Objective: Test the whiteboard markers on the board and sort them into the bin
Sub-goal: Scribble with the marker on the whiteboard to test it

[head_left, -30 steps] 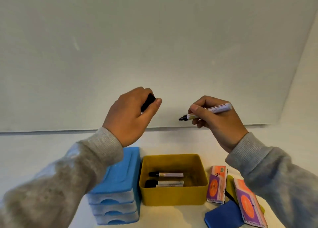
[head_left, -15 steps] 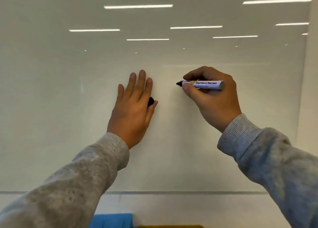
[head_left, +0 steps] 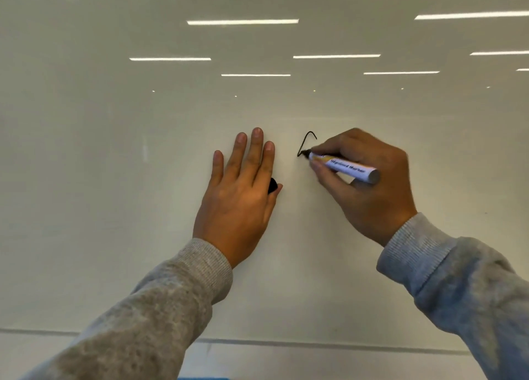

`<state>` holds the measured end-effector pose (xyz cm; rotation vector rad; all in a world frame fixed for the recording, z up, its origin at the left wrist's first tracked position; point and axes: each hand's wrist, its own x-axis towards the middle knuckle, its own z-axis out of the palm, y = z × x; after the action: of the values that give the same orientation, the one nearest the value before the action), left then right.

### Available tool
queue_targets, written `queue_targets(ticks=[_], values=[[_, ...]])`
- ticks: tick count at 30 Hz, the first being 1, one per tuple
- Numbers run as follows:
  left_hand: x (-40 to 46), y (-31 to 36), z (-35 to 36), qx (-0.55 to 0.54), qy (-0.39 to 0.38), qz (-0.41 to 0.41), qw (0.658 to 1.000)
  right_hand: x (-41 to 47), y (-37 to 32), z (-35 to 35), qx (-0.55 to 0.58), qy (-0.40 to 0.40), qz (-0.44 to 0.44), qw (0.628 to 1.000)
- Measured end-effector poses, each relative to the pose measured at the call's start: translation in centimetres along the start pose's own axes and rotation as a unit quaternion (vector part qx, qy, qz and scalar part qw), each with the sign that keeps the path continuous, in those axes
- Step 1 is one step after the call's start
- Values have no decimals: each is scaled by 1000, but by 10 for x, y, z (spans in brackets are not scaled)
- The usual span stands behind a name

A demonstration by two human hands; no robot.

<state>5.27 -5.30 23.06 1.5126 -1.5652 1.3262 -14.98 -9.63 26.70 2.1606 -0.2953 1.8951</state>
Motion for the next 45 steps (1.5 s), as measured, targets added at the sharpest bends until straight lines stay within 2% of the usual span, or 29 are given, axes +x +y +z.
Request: queue_targets(ticks=[3,7,11,15,19,20,24,28,32,36,40,44,45], values=[[-1,0,1,-2,6,1,1000,3,3,-8,2,40,33,999],[-1,0,3,-1,10,1,1000,-4,4,-10,-17,-12,5,1000],[-2,2,3,0,8,-4,1000,-5,7,-17,-2,38,44,998],[-3,3,3,5,7,-6,1000,-18,4,-13,-17,-47,-5,999],[-4,3,4,8,6,-5,1000,-14,11,-20,-15,29,29,999],[-4,3,4,8,6,-5,1000,-15,11,-20,-14,34,34,999],[-6,5,6,5,8,-11,1000,-25,11,-20,-19,-35,4,999],[-6,6,5,-2,7,-14,1000,-23,14,-27,-14,37,36,999],[-7,6,5,-3,4,-13,1000,-35,11,-24,-7,-43,12,999],[-8,7,6,-4,4,-13,1000,-34,17,-30,-11,33,50,998],[-9,7,6,1,4,-13,1000,-46,13,-29,-17,-47,25,998],[-10,8,7,-4,5,-14,1000,-43,18,-38,-20,35,61,997],[-10,8,7,-5,5,-14,1000,-45,18,-38,-19,35,66,997]])
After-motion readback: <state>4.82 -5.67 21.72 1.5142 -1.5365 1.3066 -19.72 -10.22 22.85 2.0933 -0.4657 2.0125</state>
